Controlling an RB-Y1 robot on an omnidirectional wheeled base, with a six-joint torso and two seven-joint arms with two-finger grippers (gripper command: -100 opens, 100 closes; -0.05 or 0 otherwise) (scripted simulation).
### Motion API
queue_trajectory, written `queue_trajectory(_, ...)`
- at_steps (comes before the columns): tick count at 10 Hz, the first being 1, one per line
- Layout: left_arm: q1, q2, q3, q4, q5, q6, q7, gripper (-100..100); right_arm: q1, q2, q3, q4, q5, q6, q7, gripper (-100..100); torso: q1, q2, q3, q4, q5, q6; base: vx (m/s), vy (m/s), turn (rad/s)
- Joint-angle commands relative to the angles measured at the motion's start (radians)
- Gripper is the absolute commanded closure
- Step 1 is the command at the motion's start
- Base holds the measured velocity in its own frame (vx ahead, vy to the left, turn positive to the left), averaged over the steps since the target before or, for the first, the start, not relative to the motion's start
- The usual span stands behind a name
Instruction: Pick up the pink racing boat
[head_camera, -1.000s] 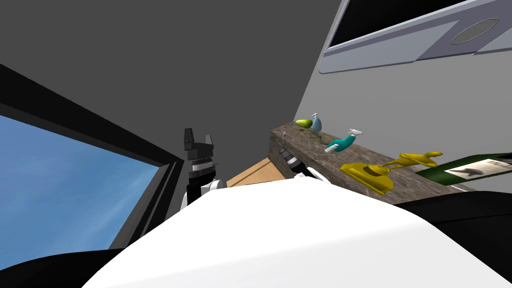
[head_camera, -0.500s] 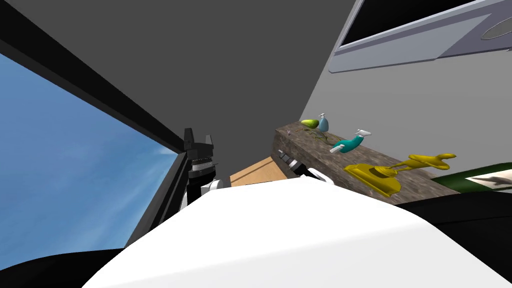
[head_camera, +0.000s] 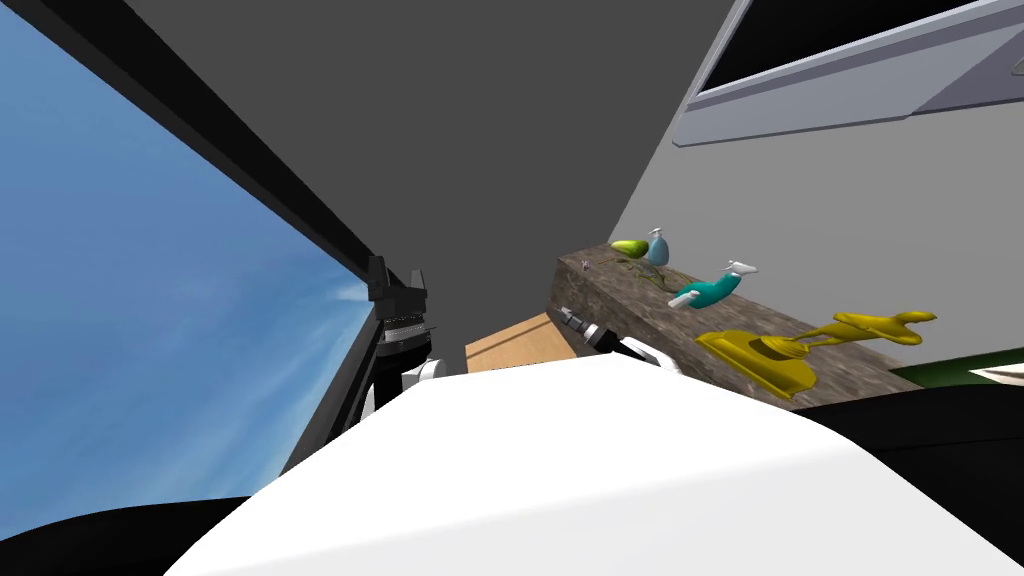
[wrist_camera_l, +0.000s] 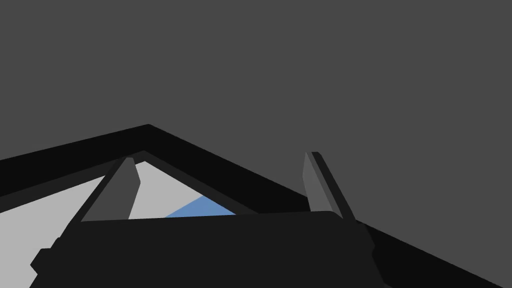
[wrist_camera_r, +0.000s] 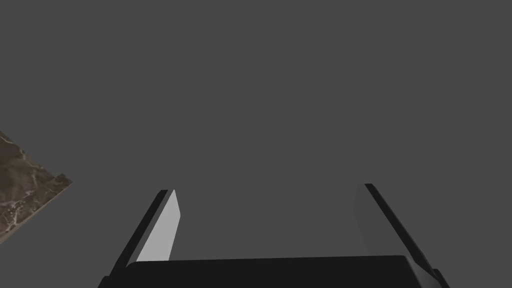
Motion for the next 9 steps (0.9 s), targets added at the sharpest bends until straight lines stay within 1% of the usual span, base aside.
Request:
queue_trajectory(1, 0.0, 0.0, 0.0, 0.0, 0.0, 0.0, 0.0, 0, -0.001, -0.032, 0.011, 0.028, -0.002, -0.002, 0.015, -100, 0.0, 0.0, 0.0, 0.0, 0.0, 0.0, -0.054, 0.023, 0.124)
queue_trajectory(2, 0.0, 0.0, 0.0, 0.0, 0.0, 0.0, 0.0, 0, -0.01, -0.07, 0.039, 0.066, -0.006, 0.002, 0.042, -100, 0.0, 0.0, 0.0, 0.0, 0.0, 0.001, -0.061, 0.037, 0.205)
queue_trajectory(3, 0.0, 0.0, 0.0, 0.0, 0.0, 0.0, 0.0, 0, -0.01, -0.086, 0.039, 0.077, -0.006, 0.002, 0.042, -100, 0.001, 0.001, 0.001, 0.0, 0.0, 0.0, -0.055, 0.028, 0.112)
queue_trajectory(4, 0.0, 0.0, 0.0, 0.0, 0.0, 0.0, 0.0, 0, -0.019, -0.118, 0.066, 0.114, -0.011, 0.006, 0.068, -100, 0.0, 0.001, 0.001, 0.0, 0.0, 0.001, -0.055, 0.045, 0.236)
queue_trajectory(5, 0.0, 0.0, 0.0, 0.0, 0.0, 0.0, 0.0, 0, -0.019, -0.139, 0.066, 0.127, -0.011, 0.006, 0.068, -100, 0.001, 0.001, 0.0, 0.0, 0.0, 0.0, -0.046, 0.029, 0.128)
queue_trajectory(6, 0.0, 0.0, 0.0, 0.0, 0.0, 0.0, 0.0, 0, -0.027, -0.167, 0.093, 0.168, -0.017, 0.01, 0.094, -100, 0.0, 0.0, 0.0, 0.0, 0.0, 0.001, -0.045, 0.033, 0.182)
queue_trajectory(7, 0.0, 0.0, 0.0, 0.0, 0.0, 0.0, 0.0, 0, -0.027, -0.19, 0.093, 0.177, -0.017, 0.01, 0.094, -100, 0.0, 0.0, 0.0, 0.0, 0.0, 0.0, -0.033, 0.025, 0.128)
queue_trajectory(8, 0.0, 0.0, 0.0, 0.0, 0.0, 0.0, 0.0, 0, -0.034, -0.224, 0.119, 0.228, -0.023, 0.014, 0.119, -100, 0.0, -0.001, 0.0, 0.0, 0.0, 0.001, -0.028, 0.036, 0.234)
queue_trajectory(9, 0.0, 0.0, 0.0, 0.0, 0.0, 0.0, 0.0, 0, -0.034, -0.24, 0.119, 0.228, -0.023, 0.014, 0.119, -100, 0.001, -0.001, 0.0, 0.0, 0.0, 0.0, -0.019, 0.026, 0.115)
